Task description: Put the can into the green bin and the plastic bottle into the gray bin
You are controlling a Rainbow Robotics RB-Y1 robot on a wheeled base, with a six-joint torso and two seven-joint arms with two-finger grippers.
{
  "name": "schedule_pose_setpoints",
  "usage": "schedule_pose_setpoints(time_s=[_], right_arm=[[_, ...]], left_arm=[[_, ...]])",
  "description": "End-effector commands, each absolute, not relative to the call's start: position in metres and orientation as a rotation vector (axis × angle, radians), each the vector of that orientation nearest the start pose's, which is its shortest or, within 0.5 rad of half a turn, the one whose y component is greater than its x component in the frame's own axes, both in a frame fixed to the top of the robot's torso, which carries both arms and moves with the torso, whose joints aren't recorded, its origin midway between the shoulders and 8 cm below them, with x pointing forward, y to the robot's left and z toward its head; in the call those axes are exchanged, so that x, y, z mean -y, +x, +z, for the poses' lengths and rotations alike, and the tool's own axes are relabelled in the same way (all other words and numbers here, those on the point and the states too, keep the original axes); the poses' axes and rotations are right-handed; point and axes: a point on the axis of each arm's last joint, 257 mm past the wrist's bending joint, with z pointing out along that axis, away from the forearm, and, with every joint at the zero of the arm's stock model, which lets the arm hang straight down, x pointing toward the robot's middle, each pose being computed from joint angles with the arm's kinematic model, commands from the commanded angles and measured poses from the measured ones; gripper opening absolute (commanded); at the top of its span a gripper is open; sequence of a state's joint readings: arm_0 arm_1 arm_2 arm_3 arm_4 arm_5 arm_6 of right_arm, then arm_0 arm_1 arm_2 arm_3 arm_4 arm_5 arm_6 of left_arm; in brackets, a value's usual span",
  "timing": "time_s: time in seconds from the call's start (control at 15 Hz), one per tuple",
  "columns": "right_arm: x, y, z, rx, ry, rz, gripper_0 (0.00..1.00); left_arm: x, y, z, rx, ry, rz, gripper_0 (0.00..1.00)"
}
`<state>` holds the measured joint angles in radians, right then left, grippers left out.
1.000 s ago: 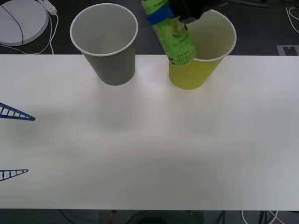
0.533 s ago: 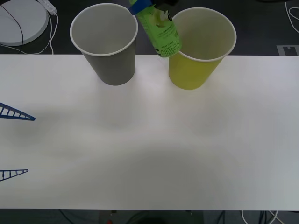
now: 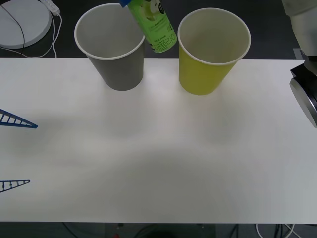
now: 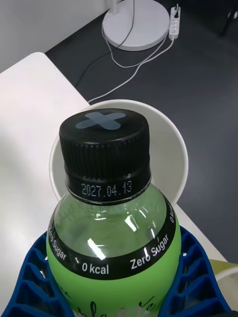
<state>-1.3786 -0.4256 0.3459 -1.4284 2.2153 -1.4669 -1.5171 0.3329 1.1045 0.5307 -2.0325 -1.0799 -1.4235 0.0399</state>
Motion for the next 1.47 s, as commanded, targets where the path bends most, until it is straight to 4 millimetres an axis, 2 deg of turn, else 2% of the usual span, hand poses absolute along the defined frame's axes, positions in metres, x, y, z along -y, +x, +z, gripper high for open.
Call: schedule_pose_setpoints(time_s=[0.07, 0.4, 0.67, 1.07, 1.47], right_arm=[[-0.056, 0.553, 0.085, -1.956, -1.061, 0.239, 0.00], [-0.069, 0.565, 0.085, -1.985, -1.031, 0.200, 0.00], [-0.092, 0.580, 0.086, -1.983, -0.990, 0.198, 0.00], [-0.125, 0.588, 0.089, -1.957, -0.967, 0.216, 0.00], [-0.137, 0.598, 0.083, -1.982, -0.937, 0.200, 0.00]], left_arm=[[-0.285, 0.285, -0.105, -1.459, 1.692, -0.374, 1.00], [-0.285, 0.285, -0.105, -1.459, 1.692, -0.374, 1.00], [-0.285, 0.285, -0.105, -1.459, 1.692, -0.374, 1.00], [-0.285, 0.285, -0.105, -1.459, 1.692, -0.374, 1.00], [-0.285, 0.285, -0.105, -1.459, 1.692, -0.374, 1.00]])
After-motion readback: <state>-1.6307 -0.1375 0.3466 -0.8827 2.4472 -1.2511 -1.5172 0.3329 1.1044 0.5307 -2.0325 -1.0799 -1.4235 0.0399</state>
